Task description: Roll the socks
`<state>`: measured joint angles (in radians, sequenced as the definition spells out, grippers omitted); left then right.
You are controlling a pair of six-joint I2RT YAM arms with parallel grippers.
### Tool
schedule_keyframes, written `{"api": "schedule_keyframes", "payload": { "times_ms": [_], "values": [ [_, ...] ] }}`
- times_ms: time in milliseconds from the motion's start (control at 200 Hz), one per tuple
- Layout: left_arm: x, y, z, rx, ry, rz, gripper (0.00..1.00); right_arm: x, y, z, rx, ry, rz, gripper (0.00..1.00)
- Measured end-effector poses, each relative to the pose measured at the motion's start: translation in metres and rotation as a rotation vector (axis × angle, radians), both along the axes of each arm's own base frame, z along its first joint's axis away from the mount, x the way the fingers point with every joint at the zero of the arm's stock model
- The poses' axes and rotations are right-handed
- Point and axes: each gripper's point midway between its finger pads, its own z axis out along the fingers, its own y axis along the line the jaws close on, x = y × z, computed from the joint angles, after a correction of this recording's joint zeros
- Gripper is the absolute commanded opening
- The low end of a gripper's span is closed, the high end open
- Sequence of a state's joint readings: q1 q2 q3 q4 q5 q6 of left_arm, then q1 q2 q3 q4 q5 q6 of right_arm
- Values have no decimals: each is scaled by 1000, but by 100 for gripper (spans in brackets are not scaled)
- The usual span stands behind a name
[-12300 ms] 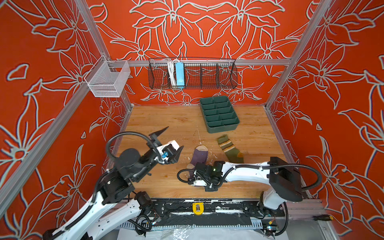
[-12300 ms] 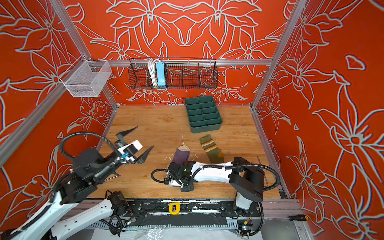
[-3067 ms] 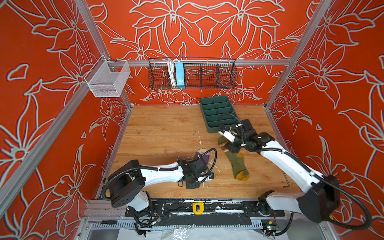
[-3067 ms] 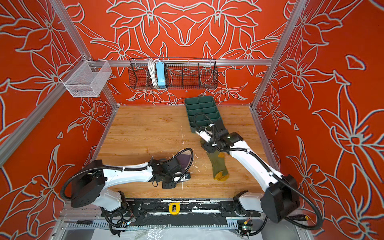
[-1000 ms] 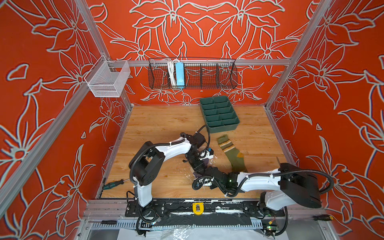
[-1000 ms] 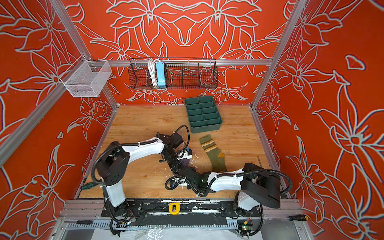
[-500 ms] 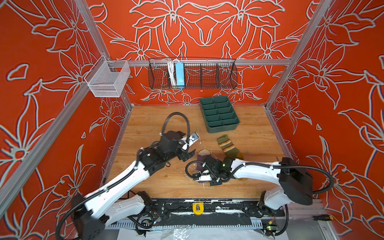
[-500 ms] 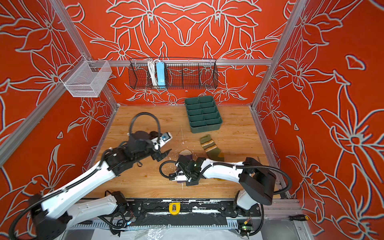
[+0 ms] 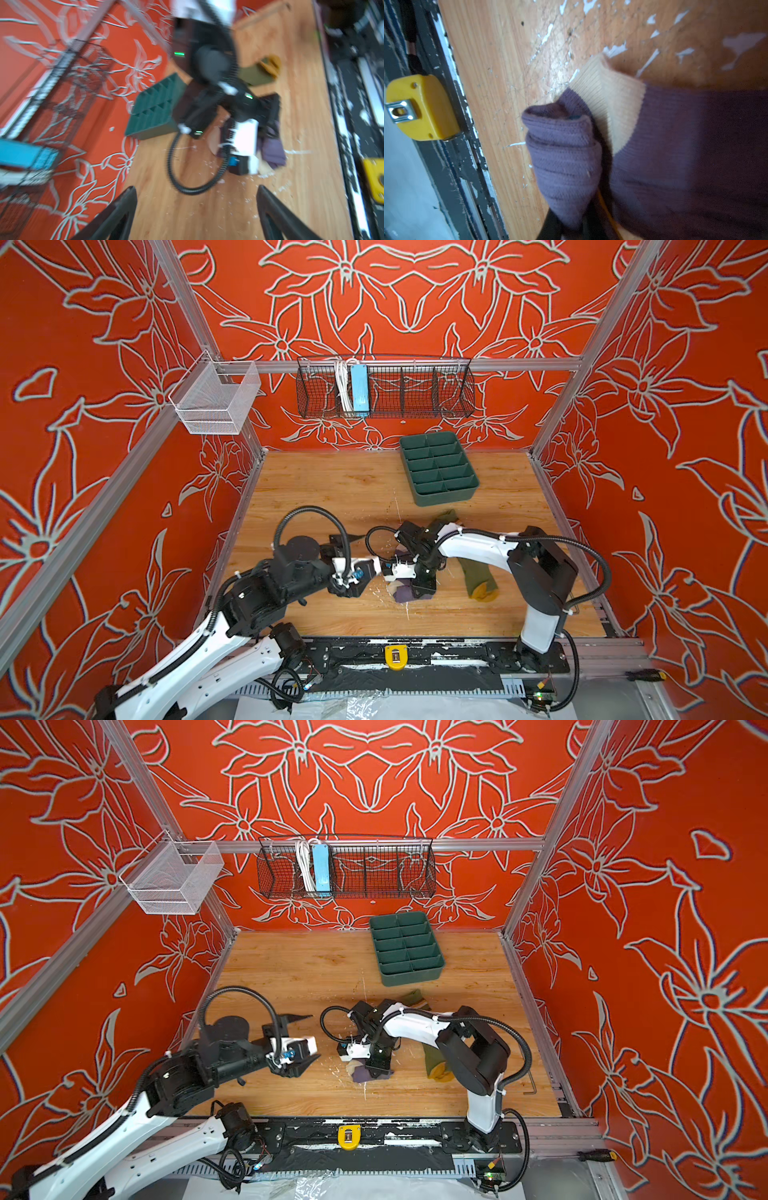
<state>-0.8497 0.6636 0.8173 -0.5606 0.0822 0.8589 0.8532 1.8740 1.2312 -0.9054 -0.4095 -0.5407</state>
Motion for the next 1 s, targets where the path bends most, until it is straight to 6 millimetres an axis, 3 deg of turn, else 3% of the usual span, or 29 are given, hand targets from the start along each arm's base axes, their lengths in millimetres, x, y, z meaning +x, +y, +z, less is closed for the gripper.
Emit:
{"api": "schedule_keyframes", "payload": {
  "times_ms": [180, 335, 581, 906, 996],
  "values": [
    [-21, -30, -71, 238, -29, -144, 85, 1, -1, -1, -12, 68, -35, 0],
    [-21, -48, -127, 363, -6, -136, 76, 1, -1, -1, -13, 91, -48, 0],
    [0, -73, -168, 346, 100, 41, 69, 2, -1, -1, -7, 102, -60, 0],
    [17, -78, -218, 379, 153, 183, 65, 2, -1, 0, 1, 96, -60, 0],
    [25, -91, -218, 357, 145, 210, 60, 2, -1, 1, 7, 90, -61, 0]
  ]
}}
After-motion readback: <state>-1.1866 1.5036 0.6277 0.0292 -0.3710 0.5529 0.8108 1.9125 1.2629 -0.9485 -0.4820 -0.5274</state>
